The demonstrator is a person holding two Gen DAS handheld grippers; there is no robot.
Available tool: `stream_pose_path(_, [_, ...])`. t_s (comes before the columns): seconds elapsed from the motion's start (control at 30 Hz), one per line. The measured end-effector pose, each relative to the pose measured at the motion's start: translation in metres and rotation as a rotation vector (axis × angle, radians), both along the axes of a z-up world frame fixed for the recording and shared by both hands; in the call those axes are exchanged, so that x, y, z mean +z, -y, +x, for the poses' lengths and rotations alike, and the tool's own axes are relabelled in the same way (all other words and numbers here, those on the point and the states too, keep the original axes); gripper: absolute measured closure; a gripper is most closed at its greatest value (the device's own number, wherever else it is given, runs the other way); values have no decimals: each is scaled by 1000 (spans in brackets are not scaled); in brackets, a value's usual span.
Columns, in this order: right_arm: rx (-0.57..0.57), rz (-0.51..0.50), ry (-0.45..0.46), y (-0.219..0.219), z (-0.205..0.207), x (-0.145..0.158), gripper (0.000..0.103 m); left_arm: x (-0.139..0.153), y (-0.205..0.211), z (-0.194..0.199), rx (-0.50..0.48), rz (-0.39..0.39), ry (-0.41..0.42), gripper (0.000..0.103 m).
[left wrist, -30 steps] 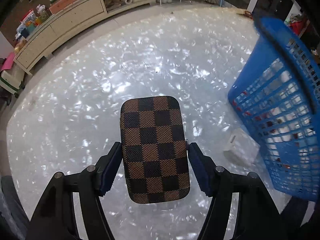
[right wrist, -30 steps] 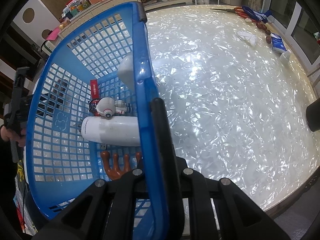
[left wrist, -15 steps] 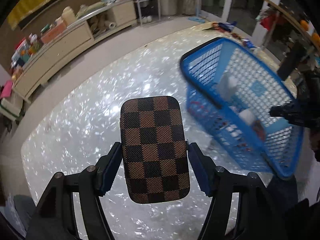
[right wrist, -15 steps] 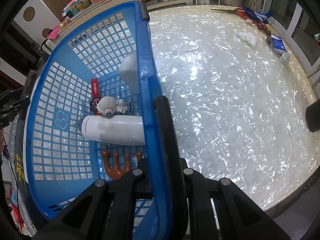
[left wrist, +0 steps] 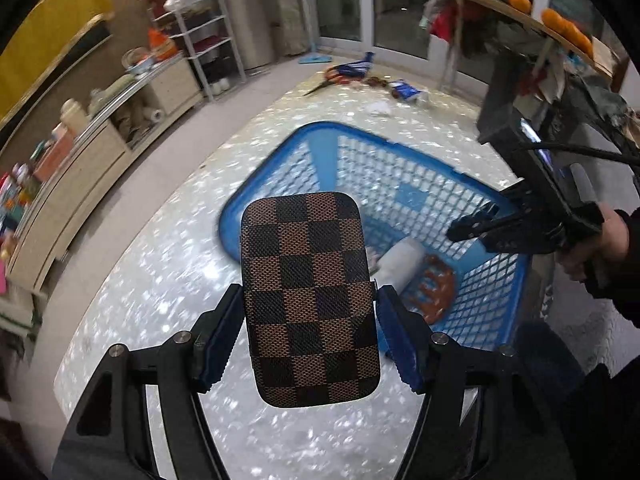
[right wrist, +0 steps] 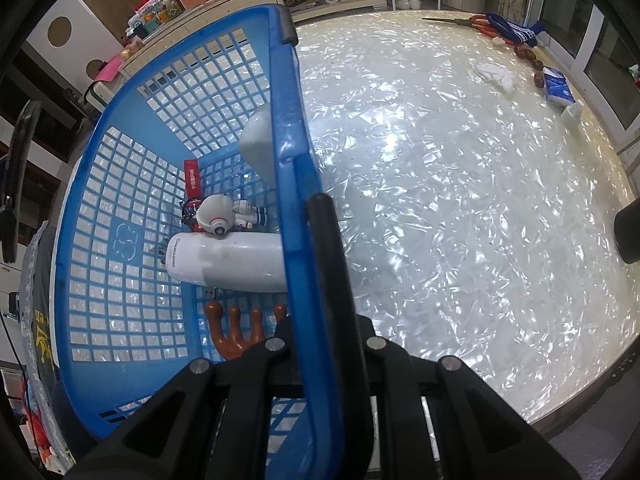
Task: Organize rigid objects
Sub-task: 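Carry the checkered wallet into the blue basket and release it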
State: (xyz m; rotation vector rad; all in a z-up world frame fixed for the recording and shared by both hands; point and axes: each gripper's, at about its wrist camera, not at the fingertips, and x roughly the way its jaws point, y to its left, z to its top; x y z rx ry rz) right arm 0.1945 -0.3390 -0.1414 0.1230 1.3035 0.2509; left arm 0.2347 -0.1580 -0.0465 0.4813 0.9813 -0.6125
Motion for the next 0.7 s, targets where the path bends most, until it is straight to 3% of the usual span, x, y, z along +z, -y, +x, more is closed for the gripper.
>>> stream_pose_path(0.17, [-2, 5, -1, 0, 0, 0, 93, -21, 38, 7, -80, -15, -25, 32])
stream_pose_path(0.4, [-6, 13, -2, 3, 2, 0, 93, -60, 74, 23, -103, 21, -96, 32])
stream_pose_path(0.7, [-26, 40, 2, 7, 2, 0, 93, -94, 82, 50, -47, 64, -189, 32])
